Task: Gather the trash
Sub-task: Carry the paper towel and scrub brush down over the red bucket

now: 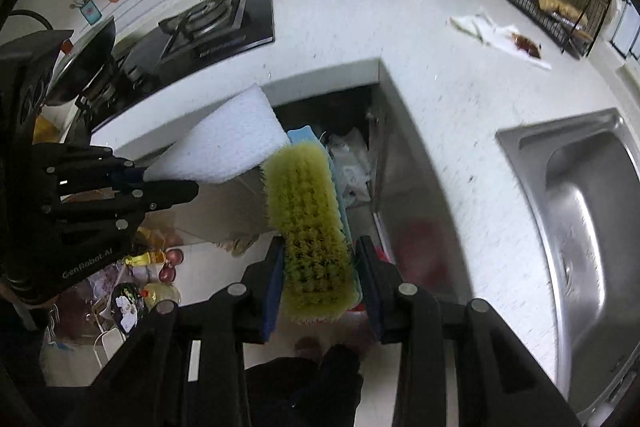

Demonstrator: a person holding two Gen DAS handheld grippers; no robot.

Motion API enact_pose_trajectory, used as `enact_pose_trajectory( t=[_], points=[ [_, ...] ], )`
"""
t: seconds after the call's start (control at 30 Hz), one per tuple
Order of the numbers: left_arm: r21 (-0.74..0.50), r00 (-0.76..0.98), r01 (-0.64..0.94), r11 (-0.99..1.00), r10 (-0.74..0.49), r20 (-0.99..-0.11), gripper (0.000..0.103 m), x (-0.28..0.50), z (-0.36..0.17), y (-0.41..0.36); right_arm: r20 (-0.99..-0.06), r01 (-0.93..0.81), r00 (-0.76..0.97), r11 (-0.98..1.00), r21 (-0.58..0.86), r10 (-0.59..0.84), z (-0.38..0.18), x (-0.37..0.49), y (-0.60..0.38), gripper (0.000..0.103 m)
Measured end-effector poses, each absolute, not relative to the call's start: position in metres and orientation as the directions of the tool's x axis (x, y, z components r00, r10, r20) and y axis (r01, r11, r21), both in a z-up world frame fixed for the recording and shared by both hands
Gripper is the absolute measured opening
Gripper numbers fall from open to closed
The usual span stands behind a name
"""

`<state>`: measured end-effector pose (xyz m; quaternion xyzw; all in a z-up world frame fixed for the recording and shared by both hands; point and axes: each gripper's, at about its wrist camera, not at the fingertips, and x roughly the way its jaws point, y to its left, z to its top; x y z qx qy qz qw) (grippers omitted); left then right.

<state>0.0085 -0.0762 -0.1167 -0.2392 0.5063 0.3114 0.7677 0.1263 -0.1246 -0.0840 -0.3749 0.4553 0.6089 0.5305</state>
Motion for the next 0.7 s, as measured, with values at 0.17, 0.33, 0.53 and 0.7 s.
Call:
enact_pose_trajectory(
  t=[0.17, 0.33, 0.53, 0.7],
  points=[
    [-0.071, 0.257, -0.736, 0.673, 0.18, -0.949, 0.008, 0.006, -0.165, -0.085, -0.949, -0.989, -0.142, -0.001, 0.147, 0.283, -0.12, 0.126, -0.131, 0.033],
    [-0.091, 0.232, -0.733, 0.674, 0.123, -0.965, 0.008, 0.012, -0.227, -0.093, -0.959, -0.985, -0.142, 0.058, 0.161, 0.244, -0.176, 0.136, -0.133, 0.033],
    [-0.113, 0.222, -0.717, 0.687, 0.072, -0.972, 0.008, 0.026, -0.314, -0.097, -0.971, -0.984, -0.121, 0.107, 0.145, 0.204, -0.255, 0.15, -0.131, 0.033],
    [-0.134, 0.214, -0.713, 0.689, 0.031, -0.976, 0.008, 0.036, -0.382, -0.093, -0.969, -0.986, -0.065, 0.136, 0.1, 0.24, -0.312, 0.163, -0.128, 0.033]
  ],
)
